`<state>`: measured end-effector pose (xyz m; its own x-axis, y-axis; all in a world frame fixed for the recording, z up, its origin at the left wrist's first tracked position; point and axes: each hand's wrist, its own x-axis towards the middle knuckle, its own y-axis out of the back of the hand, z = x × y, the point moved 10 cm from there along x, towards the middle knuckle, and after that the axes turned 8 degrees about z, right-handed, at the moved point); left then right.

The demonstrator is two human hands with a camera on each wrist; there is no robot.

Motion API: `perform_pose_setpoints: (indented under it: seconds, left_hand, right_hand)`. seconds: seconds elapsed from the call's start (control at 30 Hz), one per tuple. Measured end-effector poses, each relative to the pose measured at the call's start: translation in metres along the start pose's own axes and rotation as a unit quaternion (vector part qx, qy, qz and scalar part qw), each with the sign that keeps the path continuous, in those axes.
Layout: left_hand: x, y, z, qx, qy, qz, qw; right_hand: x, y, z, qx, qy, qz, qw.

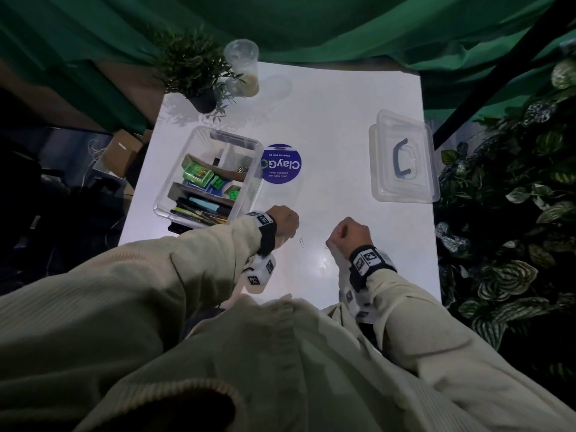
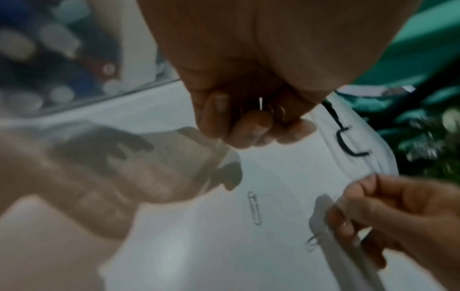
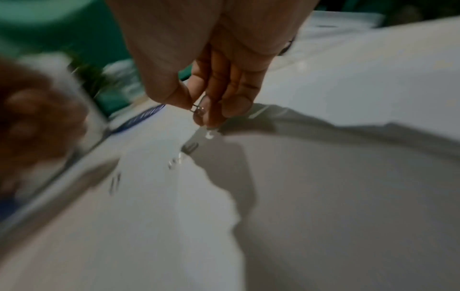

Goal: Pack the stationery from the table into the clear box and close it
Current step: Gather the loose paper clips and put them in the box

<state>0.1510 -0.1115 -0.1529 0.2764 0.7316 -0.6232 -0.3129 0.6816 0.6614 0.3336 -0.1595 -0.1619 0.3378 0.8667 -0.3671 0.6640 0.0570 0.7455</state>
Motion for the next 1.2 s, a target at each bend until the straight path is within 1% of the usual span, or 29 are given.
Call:
perform_pose_setpoints:
  seconds: [0.03,0.07,0.1,0.13,0.17,0.2,0.23,0.27,0.3,0.37,0.4,0.43,0.47,0.5,0.53,0.57,0.6,0.63,0.7,0.77,0.83,0.9,0.97,1.07,1.2]
  left_hand:
    - [-0.001,-0.008,-0.006,-0.064,0.035,-0.026,0.997]
    - [-0.004,-0.016,-0.010,-0.157,0.076,-0.045,0.984]
    - [-0.007,-0.024,-0.015,-0.239,0.123,-0.060,0.961]
    - [-0.011,-0.030,-0.017,-0.294,0.153,-0.075,0.940]
    - [-0.013,-0.035,-0.017,-0.334,0.169,-0.090,0.923]
    - [-0.015,-0.039,-0.017,-0.350,0.180,-0.104,0.913]
    - [-0.018,-0.044,-0.015,-0.360,0.187,-0.126,0.905]
    - [-0.018,-0.045,-0.013,-0.352,0.181,-0.132,0.909]
    - [-0.018,-0.045,-0.011,-0.370,0.189,-0.128,0.901]
    - [-0.016,-0.040,-0.013,-0.427,0.219,-0.085,0.873]
    - [-0.016,-0.033,-0.013,-0.414,0.207,-0.052,0.885]
    - [-0.012,-0.026,-0.014,-0.342,0.169,-0.023,0.924]
    - [-0.010,-0.019,-0.012,-0.200,0.114,-0.012,0.973]
    - [-0.012,-0.014,-0.006,-0.078,0.049,0.000,0.996]
    - [-0.014,-0.011,-0.001,0.004,-0.007,0.011,1.000]
    - [-0.016,-0.013,0.003,0.047,-0.044,0.012,0.998]
    - [-0.016,-0.016,0.005,0.098,-0.080,0.009,0.992]
    - [-0.018,-0.018,0.008,0.139,-0.107,0.015,0.984]
    - [-0.019,-0.019,0.014,0.179,-0.149,0.039,0.972]
    - [-0.021,-0.020,0.017,0.208,-0.183,0.057,0.959]
    - [-0.021,-0.018,0.018,0.244,-0.201,0.070,0.946]
    - [-0.021,-0.019,0.019,0.278,-0.214,0.073,0.934]
    - [-0.019,-0.024,0.022,0.321,-0.228,0.063,0.917]
    - [-0.019,-0.029,0.025,0.367,-0.240,0.056,0.897]
    - [-0.022,-0.032,0.029,0.384,-0.262,0.063,0.883]
  right_hand:
    - [-0.002,0.011,0.006,0.066,-0.030,0.029,0.997]
    - [-0.005,0.018,0.012,0.115,-0.057,0.049,0.991]
    - [-0.007,0.019,0.021,0.168,-0.093,0.054,0.980]
    - [-0.010,0.013,0.030,0.235,-0.139,0.045,0.961]
    - [-0.015,0.003,0.035,0.321,-0.192,0.030,0.927]
    - [-0.021,-0.007,0.040,0.397,-0.240,0.023,0.886]
    - [-0.026,-0.012,0.044,0.438,-0.278,0.021,0.855]
    - [-0.030,-0.014,0.046,0.449,-0.295,0.018,0.843]
    - [-0.034,-0.015,0.047,0.445,-0.311,0.013,0.840]
    - [-0.040,-0.018,0.049,0.439,-0.326,-0.010,0.837]
    - [-0.040,-0.018,0.049,0.427,-0.327,-0.016,0.843]
    - [-0.037,-0.015,0.050,0.389,-0.310,-0.019,0.867]
    - [-0.033,-0.007,0.049,0.305,-0.267,-0.017,0.914]
    - [-0.030,0.001,0.043,0.197,-0.204,-0.012,0.959]
    - [-0.028,0.005,0.036,0.105,-0.139,-0.007,0.985]
    - [-0.029,0.007,0.029,0.034,-0.089,-0.005,0.995]
    - [-0.031,0.007,0.025,-0.023,-0.050,-0.002,0.998]
    - [-0.031,0.005,0.022,-0.074,-0.014,-0.002,0.997]
    - [-0.033,-0.001,0.014,-0.163,0.063,-0.012,0.985]
    - [-0.034,-0.009,0.008,-0.230,0.120,-0.026,0.965]
    - [-0.035,-0.018,0.002,-0.285,0.162,-0.045,0.944]
    - [-0.038,-0.022,-0.004,-0.326,0.189,-0.050,0.925]
    - [-0.039,-0.025,-0.009,-0.346,0.200,-0.046,0.916]
    - [-0.039,-0.027,-0.016,-0.359,0.205,-0.037,0.910]
    - [-0.038,-0.030,-0.014,-0.361,0.207,-0.036,0.909]
